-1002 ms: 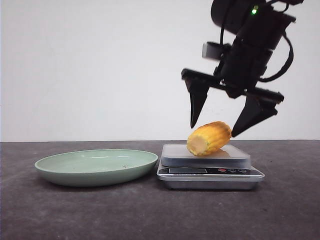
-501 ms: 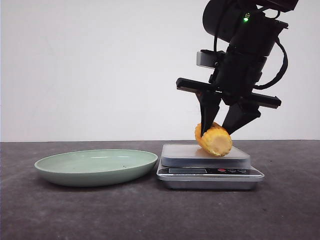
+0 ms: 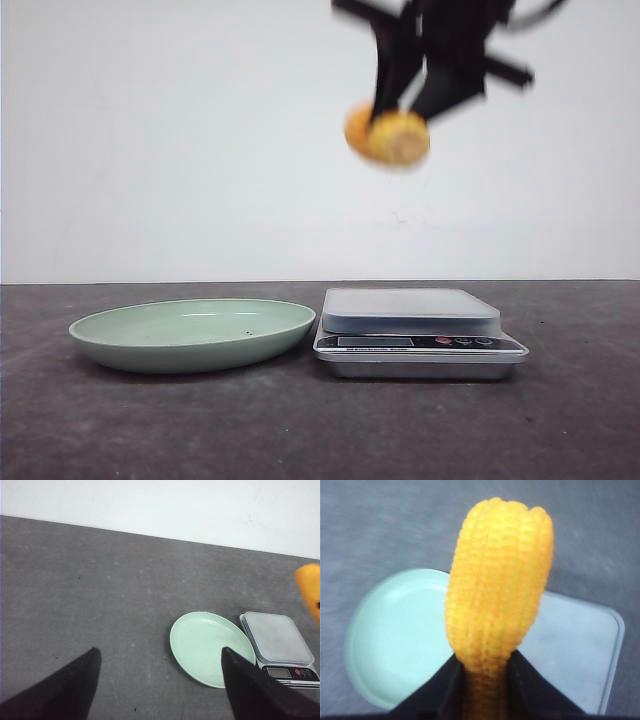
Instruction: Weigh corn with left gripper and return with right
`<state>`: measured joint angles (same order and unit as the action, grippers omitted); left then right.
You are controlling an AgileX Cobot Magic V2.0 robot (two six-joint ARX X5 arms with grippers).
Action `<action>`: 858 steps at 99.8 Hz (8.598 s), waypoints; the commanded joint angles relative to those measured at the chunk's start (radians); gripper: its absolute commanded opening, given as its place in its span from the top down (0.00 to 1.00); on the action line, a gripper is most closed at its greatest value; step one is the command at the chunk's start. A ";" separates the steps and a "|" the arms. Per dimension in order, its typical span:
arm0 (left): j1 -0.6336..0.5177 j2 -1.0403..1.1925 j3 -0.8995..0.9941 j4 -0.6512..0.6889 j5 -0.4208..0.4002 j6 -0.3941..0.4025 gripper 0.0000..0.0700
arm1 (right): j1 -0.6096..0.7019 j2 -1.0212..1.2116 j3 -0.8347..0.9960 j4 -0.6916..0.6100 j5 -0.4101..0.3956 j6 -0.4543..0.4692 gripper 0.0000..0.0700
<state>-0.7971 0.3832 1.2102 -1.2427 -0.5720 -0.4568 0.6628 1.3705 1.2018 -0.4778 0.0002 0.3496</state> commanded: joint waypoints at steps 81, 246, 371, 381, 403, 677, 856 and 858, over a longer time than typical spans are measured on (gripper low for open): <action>-0.008 0.000 0.011 0.007 -0.024 -0.009 0.34 | 0.214 0.513 0.466 0.042 0.052 0.121 1.00; -0.008 0.000 0.011 -0.034 -0.032 -0.036 0.34 | 0.230 0.526 0.467 -0.024 0.119 0.021 0.37; -0.008 0.000 0.010 -0.010 -0.063 -0.052 0.34 | 0.209 -0.810 0.466 -0.888 0.497 -0.169 0.37; -0.008 0.000 0.002 0.027 -0.056 -0.032 0.34 | 0.209 -0.843 0.462 -0.909 0.486 -0.155 0.37; -0.008 0.000 -0.084 0.131 -0.006 0.003 0.38 | 0.209 -0.911 0.389 -0.885 0.451 -0.155 0.37; 0.699 -0.380 -1.073 1.126 0.521 0.259 0.98 | 0.212 -1.041 -0.229 -0.320 0.445 -0.193 0.98; 0.720 -0.380 -1.196 1.054 0.554 0.322 0.98 | 0.212 -1.041 -0.228 -0.319 0.445 -0.195 0.98; 0.720 -0.380 -1.196 1.054 0.554 0.322 0.98 | 0.212 -1.041 -0.228 -0.319 0.445 -0.202 0.98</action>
<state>-0.0784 0.0044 0.0315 -0.1848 -0.0212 -0.1448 0.8639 0.3267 0.9596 -0.8047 0.4446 0.1596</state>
